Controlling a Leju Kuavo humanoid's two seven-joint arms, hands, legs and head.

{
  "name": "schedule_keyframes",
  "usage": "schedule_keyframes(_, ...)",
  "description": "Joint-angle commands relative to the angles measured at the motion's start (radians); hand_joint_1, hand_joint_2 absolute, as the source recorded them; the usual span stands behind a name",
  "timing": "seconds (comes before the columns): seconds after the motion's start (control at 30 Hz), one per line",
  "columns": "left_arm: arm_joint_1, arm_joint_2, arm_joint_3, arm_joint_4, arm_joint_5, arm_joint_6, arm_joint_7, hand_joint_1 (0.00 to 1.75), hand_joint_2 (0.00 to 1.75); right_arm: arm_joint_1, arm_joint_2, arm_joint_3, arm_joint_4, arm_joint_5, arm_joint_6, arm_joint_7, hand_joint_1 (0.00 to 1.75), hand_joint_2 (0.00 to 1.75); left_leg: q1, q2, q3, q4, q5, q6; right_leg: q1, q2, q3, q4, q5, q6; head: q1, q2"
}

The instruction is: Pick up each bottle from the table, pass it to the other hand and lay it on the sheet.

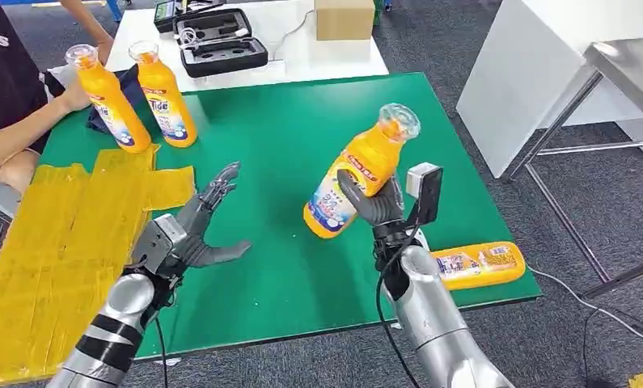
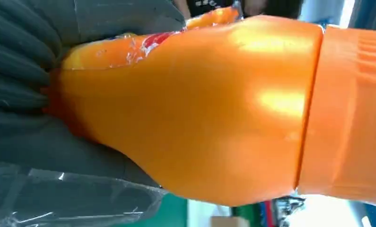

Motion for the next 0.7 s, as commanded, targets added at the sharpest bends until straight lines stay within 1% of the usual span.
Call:
schedule_keyframes(0.03,-0.076,-0.009,-0.059,0.075,-0.017,0.016,0.004,0.00,1.75,-0.079,-0.004,0.140,0.012,0.106,-0.076,-0.023,1.75,1.75,0.000,-0.002,0.003,0.001,-0.002,-0.001,0.000,0.000,0.003,0.001,-0.002,-0.001,0.000,0.000)
schedule_keyframes(0.13,-0.076,-0.012,-0.062,0.077,-0.014,0.018,0.005,0.00,1.75,-0.093,0.002,0.158,0.029,0.127,-0.092,-0.030,1.75,1.75,0.000,-0.001,0.002,0.001,-0.001,0.000,0.000,0.001,0.002,0.001,-0.001,-0.001,0.000,0.000)
schedule_keyframes(0.17,-0.074,-0.014,-0.058,0.081,-0.006,0.018,0.006,0.00,1.75,-0.097,0.002,0.163,0.032,0.130,-0.092,-0.027,1.75,1.75,0.001,-0.001,0.005,0.002,-0.003,-0.001,0.000,0.001,0.005,0.001,-0.003,-0.002,0.000,0.000)
schedule_keyframes(0.23,-0.074,-0.012,-0.057,0.090,-0.001,0.017,0.006,0.00,1.75,-0.102,0.001,0.172,0.039,0.138,-0.095,-0.022,1.75,1.75,0.000,0.000,0.002,0.000,-0.001,0.000,0.000,0.001,0.002,0.000,-0.001,-0.001,0.000,0.000)
schedule_keyframes(0.33,-0.077,-0.015,-0.055,0.111,0.006,0.015,0.006,0.00,1.75,-0.112,-0.004,0.198,0.050,0.160,-0.091,-0.019,1.75,1.75,0.001,-0.001,0.006,0.002,-0.004,-0.001,0.000,0.001,0.006,0.002,-0.003,-0.002,0.000,0.000)
schedule_keyframes(0.4,-0.081,-0.019,-0.059,0.122,0.022,-0.004,0.002,0.00,1.75,-0.122,-0.006,0.210,0.061,0.160,-0.069,-0.018,1.75,1.75,0.000,-0.001,0.004,0.000,-0.002,-0.001,0.000,0.001,0.003,0.000,-0.001,-0.001,0.000,0.000)
schedule_keyframes(0.6,-0.080,-0.020,-0.062,0.122,0.026,-0.010,0.002,0.00,1.75,-0.126,-0.005,0.211,0.065,0.155,-0.057,-0.016,1.75,1.75,0.000,-0.002,0.003,0.000,-0.001,0.000,0.000,0.000,0.003,0.000,-0.001,-0.001,0.001,0.000)
schedule_keyframes(0.7,-0.080,-0.020,-0.062,0.122,0.026,-0.010,0.002,0.00,1.75,-0.126,-0.005,0.211,0.065,0.155,-0.057,-0.016,1.75,1.75,0.000,-0.002,0.005,0.001,-0.003,-0.001,0.000,0.000,0.005,0.001,-0.003,-0.001,0.000,0.000)
